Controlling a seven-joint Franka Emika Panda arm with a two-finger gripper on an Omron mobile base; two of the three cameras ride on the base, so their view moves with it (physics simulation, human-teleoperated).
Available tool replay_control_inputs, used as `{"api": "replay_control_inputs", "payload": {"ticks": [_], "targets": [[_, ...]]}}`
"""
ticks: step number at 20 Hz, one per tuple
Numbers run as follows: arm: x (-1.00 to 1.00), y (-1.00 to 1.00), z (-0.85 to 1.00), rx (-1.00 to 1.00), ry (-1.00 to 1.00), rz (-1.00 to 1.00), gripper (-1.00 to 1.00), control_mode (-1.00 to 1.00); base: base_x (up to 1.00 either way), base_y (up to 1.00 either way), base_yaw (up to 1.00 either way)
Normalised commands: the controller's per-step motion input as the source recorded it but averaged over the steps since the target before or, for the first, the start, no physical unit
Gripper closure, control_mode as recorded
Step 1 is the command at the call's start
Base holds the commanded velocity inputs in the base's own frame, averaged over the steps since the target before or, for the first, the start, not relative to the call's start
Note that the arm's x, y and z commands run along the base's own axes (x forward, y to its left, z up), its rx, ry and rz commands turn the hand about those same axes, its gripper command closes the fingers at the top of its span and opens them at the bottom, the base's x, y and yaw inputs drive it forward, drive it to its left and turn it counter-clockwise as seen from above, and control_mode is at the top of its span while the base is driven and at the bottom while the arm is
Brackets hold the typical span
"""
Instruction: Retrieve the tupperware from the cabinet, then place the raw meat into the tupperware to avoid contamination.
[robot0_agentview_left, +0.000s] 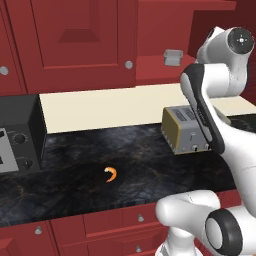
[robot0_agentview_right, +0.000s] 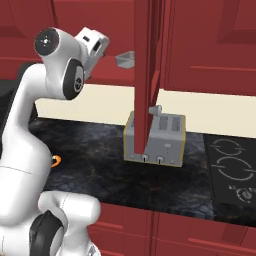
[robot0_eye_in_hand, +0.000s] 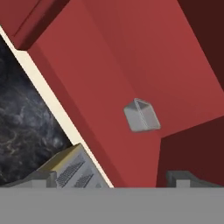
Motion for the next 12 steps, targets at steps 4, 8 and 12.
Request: {"api": "replay_control_inputs", "payload": {"ticks": [4, 8, 12], "targets": [[0.60, -0.17, -0.14, 0.00, 0.00, 0.00, -1.00, -1.00, 0.00, 0.00, 0.00], [0.62, -0.08, -0.03, 0.00, 0.02, -0.02, -1.00, -1.00, 0.00, 0.00, 0.00], [0.67, -0.03, -0.03, 0.00, 0.02, -0.03, -1.00, -1.00, 0.00, 0.00, 0.00]]}}
